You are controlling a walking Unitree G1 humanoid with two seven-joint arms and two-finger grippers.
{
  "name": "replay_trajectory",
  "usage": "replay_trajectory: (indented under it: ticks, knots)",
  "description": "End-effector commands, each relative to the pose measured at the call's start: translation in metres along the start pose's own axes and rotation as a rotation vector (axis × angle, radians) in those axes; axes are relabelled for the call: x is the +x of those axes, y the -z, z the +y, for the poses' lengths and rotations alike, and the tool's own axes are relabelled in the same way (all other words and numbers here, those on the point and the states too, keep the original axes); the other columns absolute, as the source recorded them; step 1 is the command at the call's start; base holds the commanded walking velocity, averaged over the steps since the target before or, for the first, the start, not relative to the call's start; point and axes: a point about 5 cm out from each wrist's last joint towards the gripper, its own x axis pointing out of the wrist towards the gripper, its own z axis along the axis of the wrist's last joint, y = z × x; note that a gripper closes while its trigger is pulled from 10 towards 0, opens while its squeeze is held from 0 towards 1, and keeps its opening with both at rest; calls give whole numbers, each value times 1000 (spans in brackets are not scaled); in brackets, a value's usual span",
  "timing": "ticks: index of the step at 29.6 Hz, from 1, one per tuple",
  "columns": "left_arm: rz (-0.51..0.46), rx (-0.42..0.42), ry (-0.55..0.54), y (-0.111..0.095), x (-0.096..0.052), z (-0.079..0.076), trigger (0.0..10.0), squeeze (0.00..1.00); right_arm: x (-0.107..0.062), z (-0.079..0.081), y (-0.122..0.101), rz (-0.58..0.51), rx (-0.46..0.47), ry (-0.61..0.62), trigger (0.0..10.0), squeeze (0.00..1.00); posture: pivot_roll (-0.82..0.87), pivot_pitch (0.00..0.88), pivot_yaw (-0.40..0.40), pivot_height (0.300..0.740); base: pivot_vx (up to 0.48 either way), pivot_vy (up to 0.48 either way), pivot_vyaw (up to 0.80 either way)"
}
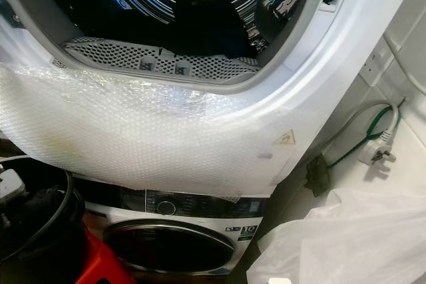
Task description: Clothes washing
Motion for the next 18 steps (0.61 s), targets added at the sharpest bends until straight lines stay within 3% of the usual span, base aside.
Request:
replay_trajectory:
  ticks: [1,18]
  knots:
    - [21,19,6,3,-1,-1,10000,0,0,0,2,8,0,1,10000,0,31,76,-111,740,0,0,0]
    - [-25,47,-53,-10,36,-20,10000,0,-6,-17,11,21,-24,18,10000,0,-31,117,-150,740,0,0,0]
